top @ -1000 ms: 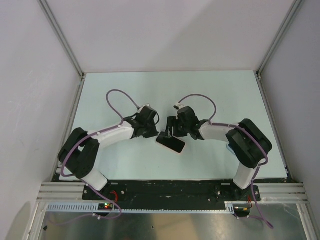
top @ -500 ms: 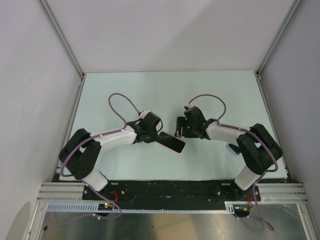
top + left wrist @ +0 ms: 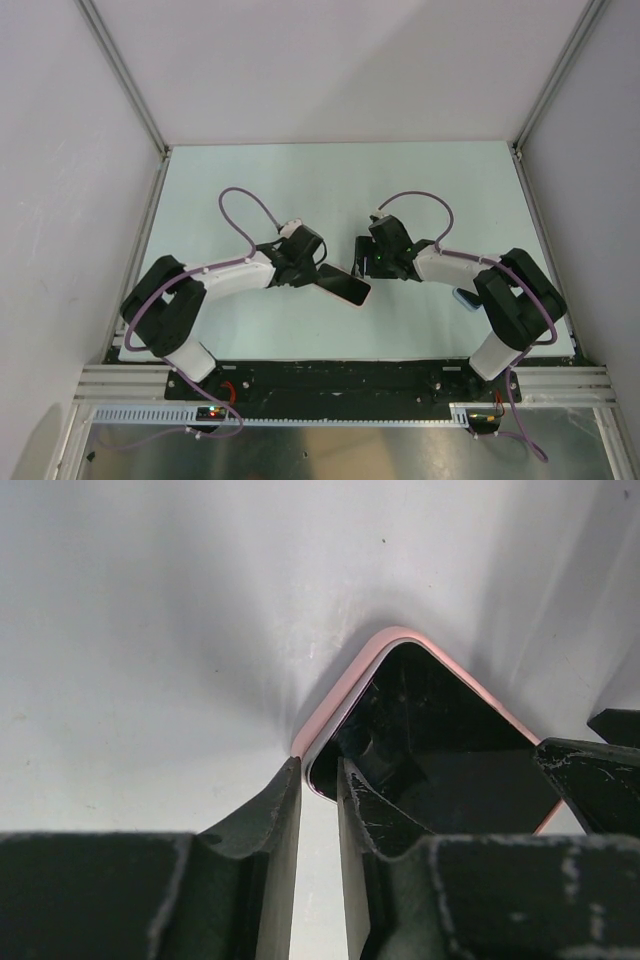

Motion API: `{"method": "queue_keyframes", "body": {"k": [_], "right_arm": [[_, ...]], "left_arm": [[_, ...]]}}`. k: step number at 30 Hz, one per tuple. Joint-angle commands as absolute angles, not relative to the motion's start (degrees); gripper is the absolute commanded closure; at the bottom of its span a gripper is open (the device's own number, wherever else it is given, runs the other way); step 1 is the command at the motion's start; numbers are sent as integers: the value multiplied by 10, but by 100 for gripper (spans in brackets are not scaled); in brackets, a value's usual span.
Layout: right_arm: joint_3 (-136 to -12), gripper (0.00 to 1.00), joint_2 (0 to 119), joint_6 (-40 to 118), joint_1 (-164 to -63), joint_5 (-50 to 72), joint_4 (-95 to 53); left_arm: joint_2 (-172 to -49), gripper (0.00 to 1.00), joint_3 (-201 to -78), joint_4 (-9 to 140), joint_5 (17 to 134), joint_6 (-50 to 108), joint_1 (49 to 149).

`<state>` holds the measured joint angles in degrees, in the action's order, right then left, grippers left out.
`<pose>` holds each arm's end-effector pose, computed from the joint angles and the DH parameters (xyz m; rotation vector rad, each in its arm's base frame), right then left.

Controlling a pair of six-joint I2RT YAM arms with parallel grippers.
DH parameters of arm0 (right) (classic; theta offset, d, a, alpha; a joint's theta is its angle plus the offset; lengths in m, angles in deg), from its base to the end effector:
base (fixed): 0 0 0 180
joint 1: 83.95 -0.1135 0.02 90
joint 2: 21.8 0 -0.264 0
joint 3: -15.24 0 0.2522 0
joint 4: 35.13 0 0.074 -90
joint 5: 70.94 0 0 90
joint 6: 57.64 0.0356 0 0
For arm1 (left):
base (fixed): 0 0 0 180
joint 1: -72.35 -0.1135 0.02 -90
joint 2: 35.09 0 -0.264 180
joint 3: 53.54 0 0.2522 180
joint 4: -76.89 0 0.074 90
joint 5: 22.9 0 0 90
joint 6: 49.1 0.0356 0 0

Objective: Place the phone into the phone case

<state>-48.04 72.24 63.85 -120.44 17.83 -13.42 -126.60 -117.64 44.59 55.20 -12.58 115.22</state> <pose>0.2585 0.1921 0.1609 -0.1211 2.5604 0.5097 0.2291 -0.2026 0.1673 -0.3155 2.5988 -0.3459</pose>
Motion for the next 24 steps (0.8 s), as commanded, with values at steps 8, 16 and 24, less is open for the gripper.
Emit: {"method": "queue_keyframes", "body": {"k": [8, 16, 24], "right_arm": [[-463, 31, 708, 641, -1203, 191, -130], [-461, 31, 710, 643, -1203, 190, -133], [-458, 31, 708, 644, -1204, 186, -138]], "left_arm": [[-1292, 82, -1189, 450, 550, -143, 1160], [-1307, 97, -1180, 454, 554, -149, 1164], [-1307, 86, -1165, 463, 551, -156, 1176]]}}
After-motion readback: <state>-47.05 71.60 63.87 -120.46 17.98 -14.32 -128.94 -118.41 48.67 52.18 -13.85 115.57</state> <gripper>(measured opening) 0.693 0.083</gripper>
